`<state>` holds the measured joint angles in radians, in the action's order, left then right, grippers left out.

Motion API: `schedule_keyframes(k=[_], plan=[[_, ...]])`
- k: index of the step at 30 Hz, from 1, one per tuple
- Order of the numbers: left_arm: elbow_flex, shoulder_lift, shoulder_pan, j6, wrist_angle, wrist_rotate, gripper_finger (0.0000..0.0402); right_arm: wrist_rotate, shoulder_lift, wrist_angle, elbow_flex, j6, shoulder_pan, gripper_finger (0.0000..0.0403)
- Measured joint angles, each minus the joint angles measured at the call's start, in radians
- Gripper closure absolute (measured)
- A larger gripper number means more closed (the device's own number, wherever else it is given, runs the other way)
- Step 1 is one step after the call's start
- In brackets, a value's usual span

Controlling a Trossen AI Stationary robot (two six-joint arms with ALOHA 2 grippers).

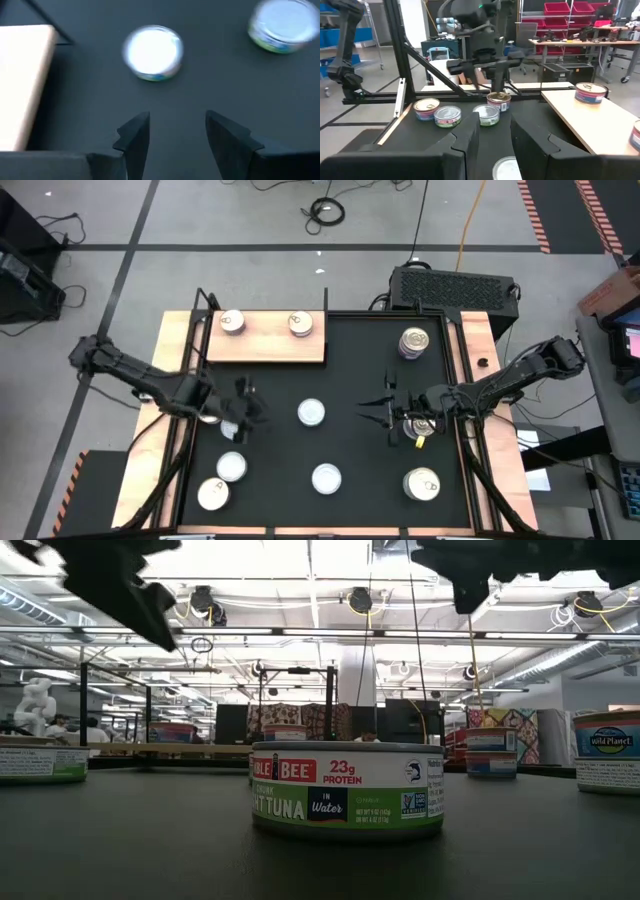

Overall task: Stack canned seafood by type on shelf
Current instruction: Put the blue-pink tuna can on the shelf

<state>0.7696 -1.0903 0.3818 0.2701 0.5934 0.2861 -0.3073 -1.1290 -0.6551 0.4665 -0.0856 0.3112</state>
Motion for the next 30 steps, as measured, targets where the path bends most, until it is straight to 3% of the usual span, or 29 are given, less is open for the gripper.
schedule_keyframes(k=[4, 10, 14, 18, 25, 30], plan=[[0.004, -0.048, 0.141, 0.102, 0.034, -0.025, 0.0208, 0.0, -0.004, 0.0, 0.025, 0.002, 0.02, 0.0298], [0.132, -0.157, 0.288, 0.327, 0.323, -0.035, 0.0208, -0.002, -0.004, 0.0, 0.042, 0.008, 0.047, 0.0298], [0.232, -0.234, 0.325, 0.506, 0.564, -0.054, 0.0208, -0.006, -0.004, -0.001, 0.047, 0.017, 0.057, 0.0298], [0.23, -0.272, 0.325, 0.613, 0.753, -0.065, 0.0208, -0.006, -0.005, 0.0, 0.047, 0.018, 0.058, 0.0298], [0.111, -0.276, 0.325, 0.615, 0.72, -0.123, 0.0208, -0.006, -0.005, 0.001, 0.047, 0.019, 0.067, 0.0298], [0.07, -0.276, 0.325, 0.634, 0.702, -0.094, 0.0208, -0.005, -0.005, 0.002, 0.047, 0.043, 0.07, 0.0298]])
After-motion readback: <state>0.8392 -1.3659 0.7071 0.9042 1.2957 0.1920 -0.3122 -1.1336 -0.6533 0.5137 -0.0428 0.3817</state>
